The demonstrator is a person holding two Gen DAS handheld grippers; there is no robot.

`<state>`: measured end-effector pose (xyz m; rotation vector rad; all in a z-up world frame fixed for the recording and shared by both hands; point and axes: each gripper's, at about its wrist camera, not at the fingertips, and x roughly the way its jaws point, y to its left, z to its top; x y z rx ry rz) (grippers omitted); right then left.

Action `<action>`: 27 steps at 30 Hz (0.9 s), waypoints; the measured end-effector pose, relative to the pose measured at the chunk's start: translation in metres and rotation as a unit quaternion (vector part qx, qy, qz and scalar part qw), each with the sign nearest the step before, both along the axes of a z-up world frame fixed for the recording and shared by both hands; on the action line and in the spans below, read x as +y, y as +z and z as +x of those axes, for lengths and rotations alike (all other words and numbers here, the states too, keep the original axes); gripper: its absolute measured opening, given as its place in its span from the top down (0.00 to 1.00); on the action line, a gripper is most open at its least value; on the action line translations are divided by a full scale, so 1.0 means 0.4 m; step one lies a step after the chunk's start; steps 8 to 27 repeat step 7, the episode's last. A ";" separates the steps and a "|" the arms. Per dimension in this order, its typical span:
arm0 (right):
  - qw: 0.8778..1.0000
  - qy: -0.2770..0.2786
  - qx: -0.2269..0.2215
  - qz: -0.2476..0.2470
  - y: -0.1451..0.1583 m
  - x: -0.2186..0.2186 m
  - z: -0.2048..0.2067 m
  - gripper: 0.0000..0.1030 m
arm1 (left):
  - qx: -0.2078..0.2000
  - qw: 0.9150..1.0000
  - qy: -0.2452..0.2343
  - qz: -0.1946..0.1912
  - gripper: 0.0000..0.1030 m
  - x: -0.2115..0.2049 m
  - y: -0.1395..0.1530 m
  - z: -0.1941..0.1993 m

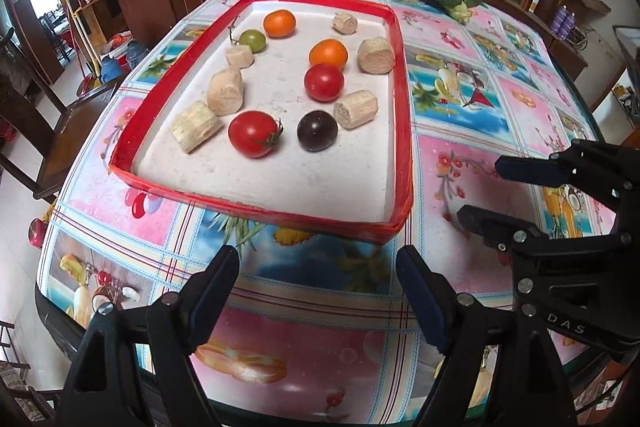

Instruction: Organize fruits

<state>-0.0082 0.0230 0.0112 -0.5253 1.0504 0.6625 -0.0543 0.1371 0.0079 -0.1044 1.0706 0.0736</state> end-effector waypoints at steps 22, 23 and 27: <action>1.000 -0.003 0.002 -0.004 -0.006 0.005 0.007 0.53 | -0.002 1.000 -0.001 0.002 0.18 -0.002 0.002 0.008; 1.000 -0.003 0.002 -0.004 -0.006 0.005 0.007 0.53 | -0.002 1.000 -0.001 0.002 0.18 -0.002 0.002 0.008; 1.000 -0.003 0.002 -0.004 -0.006 0.005 0.007 0.53 | -0.002 1.000 -0.001 0.002 0.18 -0.002 0.002 0.008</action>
